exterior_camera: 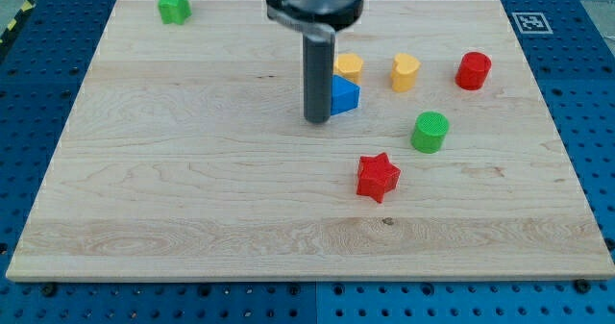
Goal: Push the green circle to the bottom right of the yellow heart
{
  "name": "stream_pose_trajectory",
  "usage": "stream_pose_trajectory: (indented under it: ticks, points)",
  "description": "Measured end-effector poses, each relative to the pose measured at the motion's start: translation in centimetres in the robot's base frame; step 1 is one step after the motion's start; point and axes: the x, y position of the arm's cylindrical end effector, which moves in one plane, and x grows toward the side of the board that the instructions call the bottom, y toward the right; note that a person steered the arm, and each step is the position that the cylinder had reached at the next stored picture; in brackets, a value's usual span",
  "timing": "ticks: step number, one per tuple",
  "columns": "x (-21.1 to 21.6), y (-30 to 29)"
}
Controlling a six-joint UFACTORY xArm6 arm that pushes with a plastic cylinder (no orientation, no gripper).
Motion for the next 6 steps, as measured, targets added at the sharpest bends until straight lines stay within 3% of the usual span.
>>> stream_pose_trajectory:
  ticks: [2,4,6]
  points:
    - [3.4,9.9]
    - [3.5,17.8]
    - [5.1,16.3]
